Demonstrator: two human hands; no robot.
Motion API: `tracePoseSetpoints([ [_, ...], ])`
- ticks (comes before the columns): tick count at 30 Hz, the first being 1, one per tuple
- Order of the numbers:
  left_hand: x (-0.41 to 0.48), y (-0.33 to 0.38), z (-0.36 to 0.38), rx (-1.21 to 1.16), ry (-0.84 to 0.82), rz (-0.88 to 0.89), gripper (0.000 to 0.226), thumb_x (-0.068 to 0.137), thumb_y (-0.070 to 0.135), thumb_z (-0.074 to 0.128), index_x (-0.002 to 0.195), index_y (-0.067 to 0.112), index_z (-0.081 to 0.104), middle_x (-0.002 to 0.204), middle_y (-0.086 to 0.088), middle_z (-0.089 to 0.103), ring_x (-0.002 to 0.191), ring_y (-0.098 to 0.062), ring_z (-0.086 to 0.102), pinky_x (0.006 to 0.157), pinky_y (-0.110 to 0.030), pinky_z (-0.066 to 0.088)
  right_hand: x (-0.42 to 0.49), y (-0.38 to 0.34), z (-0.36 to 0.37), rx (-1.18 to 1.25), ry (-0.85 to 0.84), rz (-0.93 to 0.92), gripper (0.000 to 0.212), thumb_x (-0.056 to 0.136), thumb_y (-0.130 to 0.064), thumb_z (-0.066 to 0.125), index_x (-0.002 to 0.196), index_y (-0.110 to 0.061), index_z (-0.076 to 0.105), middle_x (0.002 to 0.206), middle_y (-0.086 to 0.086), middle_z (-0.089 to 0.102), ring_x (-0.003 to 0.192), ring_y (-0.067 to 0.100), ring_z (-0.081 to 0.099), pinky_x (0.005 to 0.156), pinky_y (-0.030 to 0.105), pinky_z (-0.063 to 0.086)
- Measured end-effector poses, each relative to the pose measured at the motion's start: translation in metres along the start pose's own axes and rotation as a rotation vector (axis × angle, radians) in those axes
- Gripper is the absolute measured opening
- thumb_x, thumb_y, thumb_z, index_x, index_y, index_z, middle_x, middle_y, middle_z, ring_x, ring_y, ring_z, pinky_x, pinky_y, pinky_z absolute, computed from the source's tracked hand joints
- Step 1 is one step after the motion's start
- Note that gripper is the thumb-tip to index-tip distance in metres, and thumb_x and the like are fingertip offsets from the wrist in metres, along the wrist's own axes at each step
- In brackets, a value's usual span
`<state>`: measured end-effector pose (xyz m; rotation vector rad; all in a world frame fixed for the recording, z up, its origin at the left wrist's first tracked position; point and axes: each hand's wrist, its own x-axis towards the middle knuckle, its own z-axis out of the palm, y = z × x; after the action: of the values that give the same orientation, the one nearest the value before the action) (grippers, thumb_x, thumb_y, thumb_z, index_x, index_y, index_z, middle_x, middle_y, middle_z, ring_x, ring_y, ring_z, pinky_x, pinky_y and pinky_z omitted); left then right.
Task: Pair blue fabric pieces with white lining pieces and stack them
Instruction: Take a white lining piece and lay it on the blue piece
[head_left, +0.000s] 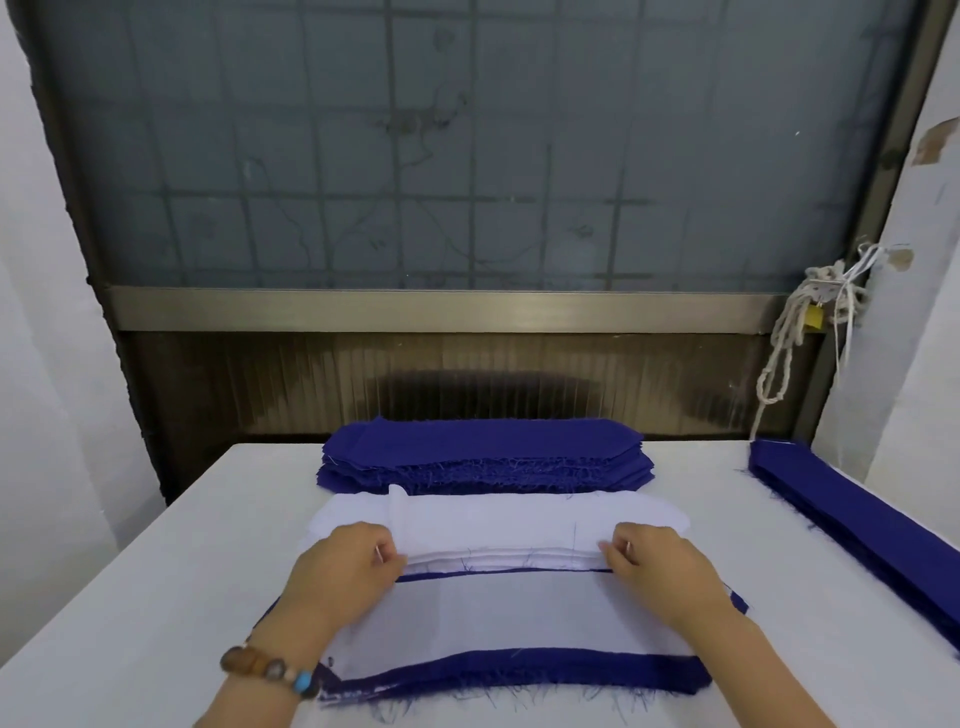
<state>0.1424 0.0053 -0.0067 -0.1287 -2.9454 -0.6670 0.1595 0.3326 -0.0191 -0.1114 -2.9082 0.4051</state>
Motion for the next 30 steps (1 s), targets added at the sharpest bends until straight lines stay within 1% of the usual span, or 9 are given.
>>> tracePoseSetpoints([
  [2, 0.014, 0.01, 0.004, -0.04, 0.133, 0.026, 0.02, 0.092, 0.036, 0.058, 0.074, 0.029, 0.057, 0.076, 0.011, 0.059, 0.069, -0.005, 0.055, 0.06, -0.018, 0.042, 0.011, -0.008, 0.003, 0.06, 0.092, -0.029, 0.024, 0.098, -0.04, 0.047, 0.08, -0.024, 0.05, 0.063, -0.007, 0.052, 0.058, 0.009, 0.049, 0.056, 0.021, 0.041],
  [5, 0.036, 0.025, 0.016, -0.048, 0.362, 0.155, 0.003, 0.091, 0.028, 0.063, 0.091, 0.03, 0.061, 0.091, 0.012, 0.057, 0.086, -0.008, 0.052, 0.073, -0.022, 0.047, 0.03, -0.026, 0.009, 0.174, 0.158, -0.105, 0.008, 0.096, -0.031, 0.053, 0.092, -0.025, 0.053, 0.074, -0.008, 0.058, 0.065, 0.009, 0.053, 0.063, 0.021, 0.048],
  [6, 0.042, 0.029, 0.021, -0.029, 0.394, 0.178, 0.01, 0.09, 0.027, 0.064, 0.099, 0.029, 0.062, 0.097, 0.011, 0.056, 0.092, -0.01, 0.051, 0.078, -0.024, 0.046, 0.036, -0.032, 0.012, 0.21, 0.167, -0.132, 0.003, 0.095, -0.028, 0.055, 0.094, -0.026, 0.054, 0.078, -0.007, 0.057, 0.071, 0.009, 0.054, 0.066, 0.022, 0.048],
  [9, 0.056, 0.031, 0.04, 0.025, 0.411, 0.195, 0.027, 0.089, 0.026, 0.066, 0.116, 0.025, 0.062, 0.113, 0.007, 0.056, 0.106, -0.015, 0.051, 0.087, -0.028, 0.041, 0.054, -0.049, 0.023, 0.285, 0.16, -0.19, 0.008, 0.095, -0.027, 0.057, 0.102, -0.027, 0.054, 0.084, -0.009, 0.052, 0.083, 0.009, 0.05, 0.072, 0.021, 0.044],
  [11, 0.059, 0.025, 0.054, 0.029, 0.375, 0.168, 0.033, 0.091, 0.028, 0.062, 0.124, 0.025, 0.059, 0.124, 0.006, 0.054, 0.116, -0.015, 0.049, 0.093, -0.029, 0.04, 0.058, -0.055, 0.034, 0.343, 0.138, -0.188, 0.013, 0.095, -0.03, 0.058, 0.107, -0.028, 0.053, 0.081, -0.01, 0.049, 0.081, 0.008, 0.049, 0.073, 0.02, 0.043],
  [13, 0.06, 0.018, 0.062, 0.016, 0.331, 0.138, 0.035, 0.096, 0.033, 0.053, 0.13, 0.03, 0.053, 0.133, 0.01, 0.048, 0.123, -0.011, 0.043, 0.1, -0.026, 0.035, 0.059, -0.056, 0.047, 0.316, 0.129, -0.19, 0.016, 0.095, -0.036, 0.055, 0.11, -0.032, 0.052, 0.078, -0.015, 0.044, 0.08, 0.006, 0.047, 0.075, 0.019, 0.04],
  [15, 0.062, 0.013, 0.064, 0.002, 0.324, 0.117, 0.034, 0.097, 0.037, 0.048, 0.131, 0.032, 0.05, 0.133, 0.013, 0.047, 0.123, -0.008, 0.043, 0.101, -0.024, 0.033, 0.06, -0.055, 0.055, 0.247, 0.133, -0.205, 0.019, 0.096, -0.042, 0.051, 0.115, -0.037, 0.051, 0.078, -0.019, 0.041, 0.082, 0.004, 0.044, 0.077, 0.017, 0.037],
  [22, 0.062, 0.016, 0.06, 0.084, 0.356, 0.053, 0.036, 0.099, 0.042, 0.042, 0.134, 0.036, 0.045, 0.13, 0.016, 0.048, 0.116, -0.006, 0.043, 0.097, -0.019, 0.036, 0.061, -0.054, 0.057, 0.251, 0.136, -0.193, 0.026, 0.097, -0.045, 0.048, 0.123, -0.039, 0.051, 0.092, -0.017, 0.047, 0.088, 0.002, 0.045, 0.086, 0.015, 0.039],
  [30, 0.062, 0.014, 0.056, 0.132, 0.368, -0.057, 0.031, 0.096, 0.044, 0.042, 0.125, 0.035, 0.051, 0.118, 0.013, 0.051, 0.108, -0.008, 0.043, 0.091, -0.022, 0.037, 0.058, -0.056, 0.054, 0.242, 0.125, -0.185, 0.025, 0.098, -0.043, 0.047, 0.123, -0.039, 0.051, 0.095, -0.018, 0.048, 0.089, 0.002, 0.047, 0.087, 0.014, 0.038],
])
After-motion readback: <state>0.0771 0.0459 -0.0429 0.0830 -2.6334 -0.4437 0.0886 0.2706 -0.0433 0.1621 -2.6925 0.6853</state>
